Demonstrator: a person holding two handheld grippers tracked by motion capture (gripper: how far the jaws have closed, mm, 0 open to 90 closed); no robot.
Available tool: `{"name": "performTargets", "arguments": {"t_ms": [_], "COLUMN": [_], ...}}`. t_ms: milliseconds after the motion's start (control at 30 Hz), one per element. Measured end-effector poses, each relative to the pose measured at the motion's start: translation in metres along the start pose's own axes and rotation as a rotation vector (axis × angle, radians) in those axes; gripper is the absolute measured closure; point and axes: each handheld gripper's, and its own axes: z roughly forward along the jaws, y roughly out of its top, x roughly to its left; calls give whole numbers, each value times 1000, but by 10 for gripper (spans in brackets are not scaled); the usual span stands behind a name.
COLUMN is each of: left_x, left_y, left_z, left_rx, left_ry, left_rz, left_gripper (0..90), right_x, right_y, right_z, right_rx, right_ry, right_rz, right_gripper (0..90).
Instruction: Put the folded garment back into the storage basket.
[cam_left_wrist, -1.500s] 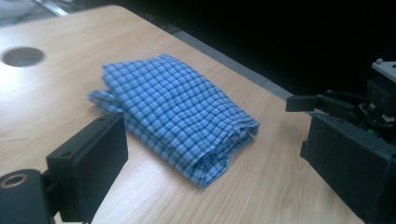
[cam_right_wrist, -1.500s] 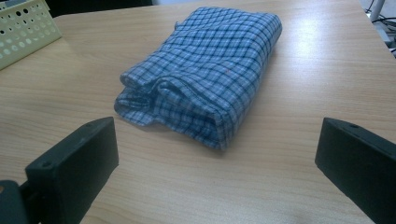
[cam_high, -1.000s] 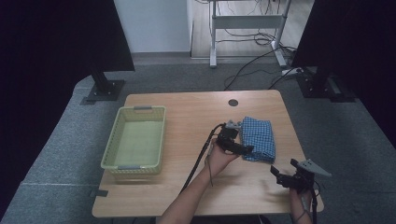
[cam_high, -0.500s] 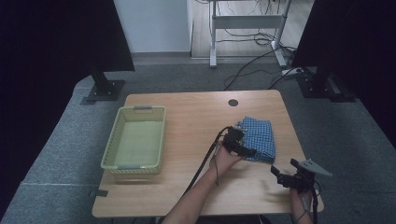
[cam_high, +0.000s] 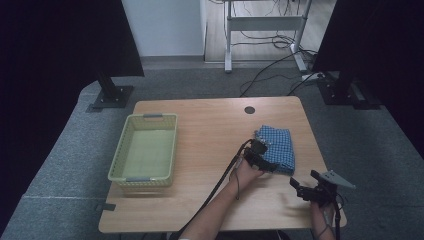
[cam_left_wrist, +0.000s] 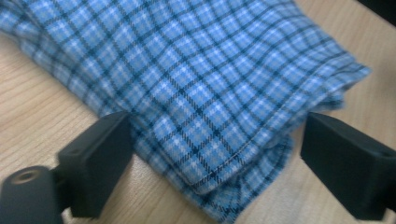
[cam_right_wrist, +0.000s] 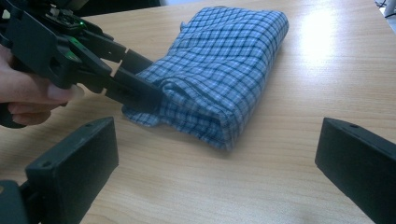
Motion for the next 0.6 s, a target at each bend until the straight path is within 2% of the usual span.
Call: {"name": "performTargets", "arguments": {"t_ms": [133,200,233,300,433,500,600], "left_x": [-3,-5,-5,-5,-3,-2,-6], "left_y": [-1,0,0,0,-1,-1,-3], "left_z": [2,2,1,-1,-3,-4,-3], "left_rx": [-4,2,6,7,-1,-8,-6], "left_ry": [42,68,87,85,110,111,112], "left_rz": [11,30,34,22,-6,-23,-3], "left_gripper": [153,186,229,304,442,538,646], "right_x": [0,0,0,0,1,1,1], "right_y": [0,0,0,0,0,0,0], "right_z": [0,0,1,1,1,1,1], "right_rx": [1,4,5,7,11,10,13], "right_ry": [0,2,2,2,2,3,6], "right_rz": [-2,-2,-3,-5,-8,-8,-7], "right_gripper": [0,0,0,0,0,0,0]}}
